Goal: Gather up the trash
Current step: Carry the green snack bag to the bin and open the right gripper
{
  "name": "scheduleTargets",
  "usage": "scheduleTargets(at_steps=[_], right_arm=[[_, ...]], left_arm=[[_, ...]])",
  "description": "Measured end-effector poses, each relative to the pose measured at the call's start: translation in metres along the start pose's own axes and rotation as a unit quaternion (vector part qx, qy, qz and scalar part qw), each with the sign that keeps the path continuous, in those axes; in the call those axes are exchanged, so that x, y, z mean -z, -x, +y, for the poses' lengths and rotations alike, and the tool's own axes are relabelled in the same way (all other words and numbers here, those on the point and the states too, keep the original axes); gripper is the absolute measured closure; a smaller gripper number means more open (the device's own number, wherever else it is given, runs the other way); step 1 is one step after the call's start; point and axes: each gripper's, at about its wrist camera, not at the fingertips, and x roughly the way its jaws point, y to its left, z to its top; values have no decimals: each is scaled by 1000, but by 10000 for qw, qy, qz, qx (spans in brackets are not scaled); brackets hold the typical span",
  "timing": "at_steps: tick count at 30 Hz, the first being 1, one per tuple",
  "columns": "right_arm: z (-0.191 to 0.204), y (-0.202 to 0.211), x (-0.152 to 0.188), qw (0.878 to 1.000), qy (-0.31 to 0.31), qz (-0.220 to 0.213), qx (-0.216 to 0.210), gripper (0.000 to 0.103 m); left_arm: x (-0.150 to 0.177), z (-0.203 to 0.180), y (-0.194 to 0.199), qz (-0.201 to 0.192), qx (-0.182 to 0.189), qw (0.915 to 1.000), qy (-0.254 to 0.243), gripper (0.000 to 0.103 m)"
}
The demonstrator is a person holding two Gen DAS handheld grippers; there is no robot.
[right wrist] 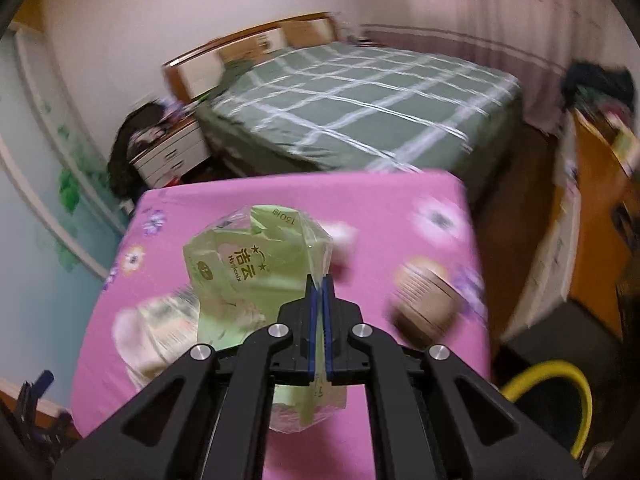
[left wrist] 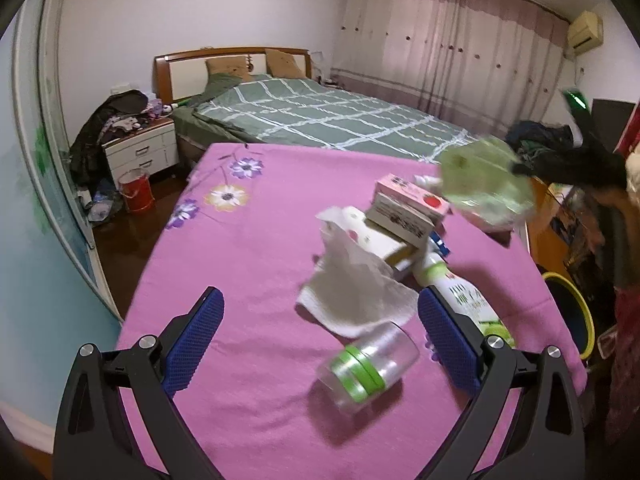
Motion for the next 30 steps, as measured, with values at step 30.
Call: scheduleTargets(at_steps=[30], right_arm=[[-264, 18, 187, 9510, -2509, 437, 1755, 70]], left_arm=[[59, -30, -53, 853, 170, 9959, -231, 7]])
